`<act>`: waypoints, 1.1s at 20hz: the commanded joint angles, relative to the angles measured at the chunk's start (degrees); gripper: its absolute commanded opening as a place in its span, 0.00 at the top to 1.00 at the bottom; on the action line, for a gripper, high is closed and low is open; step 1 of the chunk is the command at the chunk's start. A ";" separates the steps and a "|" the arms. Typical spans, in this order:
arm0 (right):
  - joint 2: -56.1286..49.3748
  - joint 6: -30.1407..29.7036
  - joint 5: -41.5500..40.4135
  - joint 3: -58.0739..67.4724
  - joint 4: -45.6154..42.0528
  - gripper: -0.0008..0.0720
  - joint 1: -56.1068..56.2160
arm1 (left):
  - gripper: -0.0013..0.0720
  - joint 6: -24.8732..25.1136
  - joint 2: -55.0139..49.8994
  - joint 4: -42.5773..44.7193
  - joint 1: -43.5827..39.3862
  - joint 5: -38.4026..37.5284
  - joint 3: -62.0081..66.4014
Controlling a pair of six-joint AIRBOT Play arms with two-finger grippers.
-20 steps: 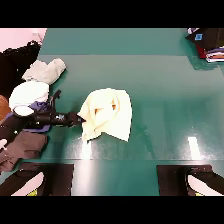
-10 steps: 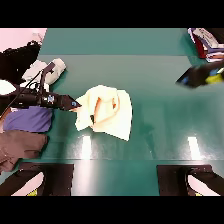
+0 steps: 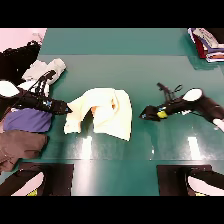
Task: Fold the shirts.
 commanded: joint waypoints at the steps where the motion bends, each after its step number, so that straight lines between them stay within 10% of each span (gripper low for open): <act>1: -7.10 -1.11 -4.13 1.51 2.78 0.40 7.13 | 0.94 -1.62 -0.04 1.18 0.02 1.46 -0.07; 4: -12.57 -1.11 -4.17 6.05 2.67 0.40 12.20 | 0.94 -1.62 -0.02 1.18 0.02 1.38 -0.07; 7: -15.19 -3.45 -3.87 9.66 2.12 0.94 14.62 | 0.94 -1.62 -0.02 1.07 0.02 1.38 0.00; 15: 4.55 5.25 11.06 19.06 -27.93 0.97 3.13 | 0.94 -1.42 -0.17 4.50 0.02 0.63 11.10; 21: 13.11 5.31 9.75 16.98 -27.10 0.97 0.46 | 0.94 -1.97 -7.39 3.89 0.02 10.14 2.01; 22: 13.18 5.31 9.66 16.28 -27.12 0.97 1.16 | 0.65 -2.19 -8.72 3.78 0.02 10.54 2.47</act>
